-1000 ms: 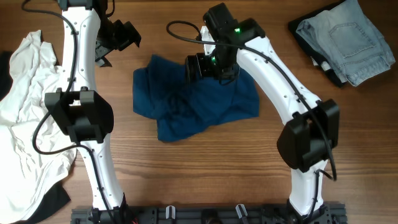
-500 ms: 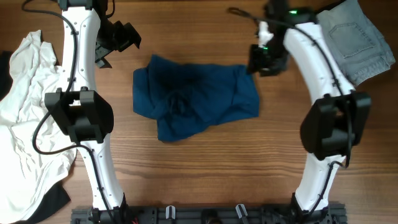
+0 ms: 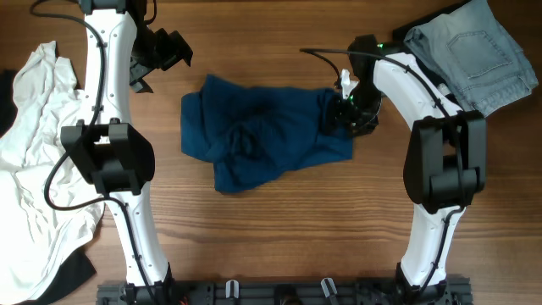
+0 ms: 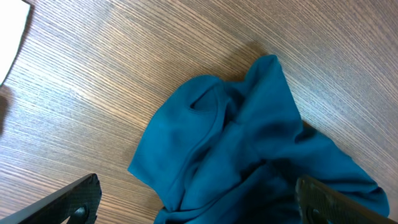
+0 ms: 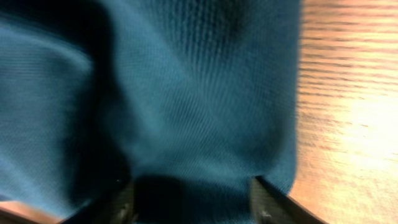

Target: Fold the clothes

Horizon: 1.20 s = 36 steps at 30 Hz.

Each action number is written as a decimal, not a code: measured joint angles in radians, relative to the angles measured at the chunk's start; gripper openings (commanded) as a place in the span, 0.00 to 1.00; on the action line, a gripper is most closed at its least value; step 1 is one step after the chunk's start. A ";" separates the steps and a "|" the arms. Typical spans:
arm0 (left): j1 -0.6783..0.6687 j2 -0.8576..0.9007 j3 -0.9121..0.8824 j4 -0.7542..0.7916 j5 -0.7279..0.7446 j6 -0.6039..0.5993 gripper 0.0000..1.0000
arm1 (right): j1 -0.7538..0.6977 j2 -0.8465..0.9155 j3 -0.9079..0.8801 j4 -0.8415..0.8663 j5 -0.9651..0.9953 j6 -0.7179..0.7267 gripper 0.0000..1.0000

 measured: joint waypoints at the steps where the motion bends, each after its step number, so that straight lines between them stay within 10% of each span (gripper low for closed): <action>1: 0.000 0.000 0.000 0.000 0.001 0.000 1.00 | -0.002 0.013 -0.011 0.005 -0.009 0.000 0.65; 11: 0.000 -0.001 0.000 -0.010 0.002 0.000 1.00 | -0.016 0.049 -0.021 0.031 -0.029 0.000 0.47; 24: 0.000 -0.001 0.000 -0.021 0.002 0.000 1.00 | -0.293 0.065 -0.049 0.034 -0.201 0.098 0.84; 36: -0.016 -0.001 -0.001 0.009 0.077 0.028 1.00 | -0.291 0.051 -0.039 0.014 -0.068 0.098 0.88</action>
